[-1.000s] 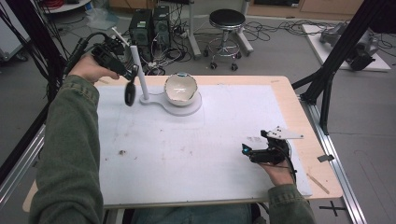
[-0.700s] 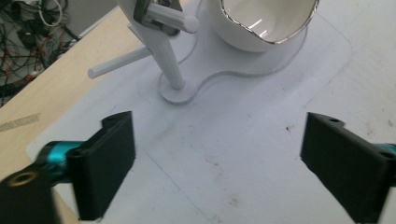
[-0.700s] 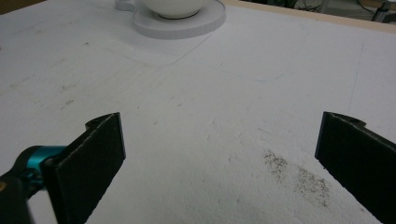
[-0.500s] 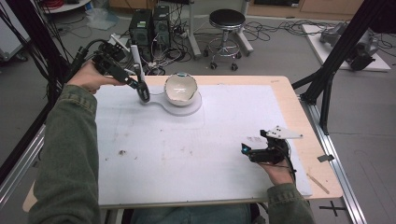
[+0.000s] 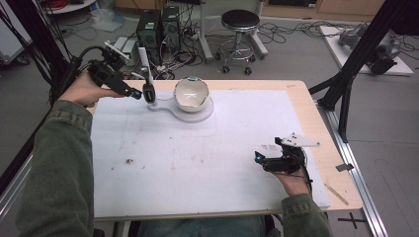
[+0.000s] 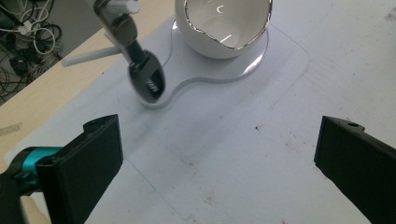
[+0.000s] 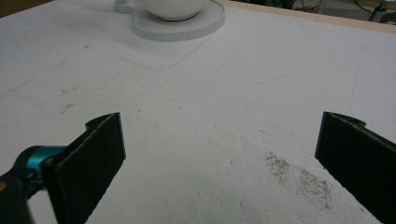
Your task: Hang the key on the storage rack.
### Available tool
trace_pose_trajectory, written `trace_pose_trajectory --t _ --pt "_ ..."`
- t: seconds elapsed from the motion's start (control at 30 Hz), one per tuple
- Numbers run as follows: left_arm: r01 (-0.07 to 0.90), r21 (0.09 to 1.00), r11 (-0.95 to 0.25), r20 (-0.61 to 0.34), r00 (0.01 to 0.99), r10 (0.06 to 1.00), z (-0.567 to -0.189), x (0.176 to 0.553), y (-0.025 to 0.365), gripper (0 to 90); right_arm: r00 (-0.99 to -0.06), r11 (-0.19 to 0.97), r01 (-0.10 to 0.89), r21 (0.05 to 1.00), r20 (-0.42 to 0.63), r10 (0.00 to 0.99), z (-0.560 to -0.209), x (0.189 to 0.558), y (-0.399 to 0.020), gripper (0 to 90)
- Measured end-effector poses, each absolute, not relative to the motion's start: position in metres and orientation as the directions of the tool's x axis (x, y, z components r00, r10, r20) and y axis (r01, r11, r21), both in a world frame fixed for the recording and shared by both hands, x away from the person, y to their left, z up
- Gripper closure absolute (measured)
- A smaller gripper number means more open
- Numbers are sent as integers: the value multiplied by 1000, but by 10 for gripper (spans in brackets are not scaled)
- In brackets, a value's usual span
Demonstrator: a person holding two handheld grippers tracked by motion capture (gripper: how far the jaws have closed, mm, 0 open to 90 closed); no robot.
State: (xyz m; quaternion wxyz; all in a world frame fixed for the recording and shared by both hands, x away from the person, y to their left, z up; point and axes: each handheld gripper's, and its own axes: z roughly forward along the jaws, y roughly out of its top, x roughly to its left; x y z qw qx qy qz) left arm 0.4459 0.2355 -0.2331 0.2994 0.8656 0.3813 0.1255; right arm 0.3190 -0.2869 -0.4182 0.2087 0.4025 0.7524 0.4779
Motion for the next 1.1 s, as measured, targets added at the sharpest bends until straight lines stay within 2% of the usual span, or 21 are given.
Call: trace_pose_trajectory --t 0.47,0.93,1.1 --pt "533 691 -488 -35 699 714 -258 401 256 17 -588 216 410 886 76 805 -418 319 -288 6" --pt "533 672 -515 -13 704 710 -297 374 261 17 -588 220 410 885 72 806 -418 319 -288 6" --pt "527 691 -495 -8 690 724 -304 366 266 17 -587 221 414 883 73 807 -418 319 -288 6"
